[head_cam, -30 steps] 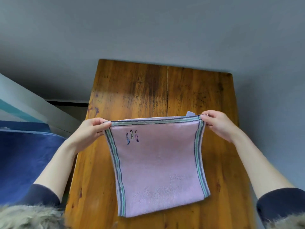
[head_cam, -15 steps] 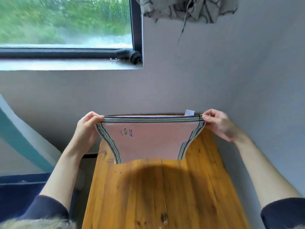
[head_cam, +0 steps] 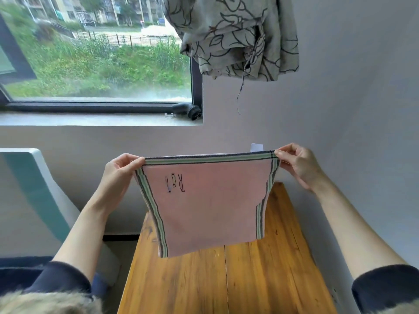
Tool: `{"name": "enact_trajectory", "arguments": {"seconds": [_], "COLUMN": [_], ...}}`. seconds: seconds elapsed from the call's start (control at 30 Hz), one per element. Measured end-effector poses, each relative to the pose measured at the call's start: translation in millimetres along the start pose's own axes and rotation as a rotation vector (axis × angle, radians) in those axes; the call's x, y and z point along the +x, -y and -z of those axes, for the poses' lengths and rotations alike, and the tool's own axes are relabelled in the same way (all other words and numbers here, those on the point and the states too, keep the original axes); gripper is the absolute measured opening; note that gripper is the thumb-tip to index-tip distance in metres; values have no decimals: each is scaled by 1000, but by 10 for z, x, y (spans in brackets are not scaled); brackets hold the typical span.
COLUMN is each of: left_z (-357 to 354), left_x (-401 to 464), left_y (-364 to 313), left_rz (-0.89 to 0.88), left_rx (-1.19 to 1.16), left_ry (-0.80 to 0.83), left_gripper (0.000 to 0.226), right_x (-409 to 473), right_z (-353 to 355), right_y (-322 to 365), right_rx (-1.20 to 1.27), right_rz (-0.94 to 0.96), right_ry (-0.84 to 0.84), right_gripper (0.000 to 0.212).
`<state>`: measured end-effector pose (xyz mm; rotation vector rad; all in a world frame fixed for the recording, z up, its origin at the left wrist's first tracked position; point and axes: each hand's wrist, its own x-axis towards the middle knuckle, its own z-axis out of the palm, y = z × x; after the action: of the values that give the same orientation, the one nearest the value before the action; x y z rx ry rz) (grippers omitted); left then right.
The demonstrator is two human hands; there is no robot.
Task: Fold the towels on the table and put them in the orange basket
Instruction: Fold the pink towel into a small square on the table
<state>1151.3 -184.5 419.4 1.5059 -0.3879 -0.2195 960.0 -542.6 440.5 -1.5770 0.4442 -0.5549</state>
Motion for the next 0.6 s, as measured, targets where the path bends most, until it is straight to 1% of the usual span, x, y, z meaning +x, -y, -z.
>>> {"name": "enact_trajectory", "arguments": {"seconds": [0.13,0.2,0.27,0.33,0.4,0.43,0.53,0.6], "left_z": [36,83,133,158,157,146,86,56], "left_x": [13,17,23,26,16,7,-12,-7], "left_y": [-5,-22,-43,-51,-40,-34,-24,-21], "left_rz": [-14,-16,-9,8,33,44,22,2], "left_rx": [81,154,307,415,425,404,358,362], "left_ry": [3,62,120,150,139,128,107,95], "left_gripper": [12,18,21,16,10,7,7,11], "right_x": [21,14,-1,-22,-47,-53,-31,-8], "right_z": [-37,-56,-75,-97,-124,-140,-192,-220], "right_y": [13,20,23,47,60,62,79,99], "right_rx": [-73,-166,-294,-496,-655,-696,-760,-774], "right_rz": [5,24,58,90,96,102,158,138], "right_ry": [-25,-22,0,59,144,151,18,-3], "right_gripper": [15,13,14,23,18,15,13,14]}}
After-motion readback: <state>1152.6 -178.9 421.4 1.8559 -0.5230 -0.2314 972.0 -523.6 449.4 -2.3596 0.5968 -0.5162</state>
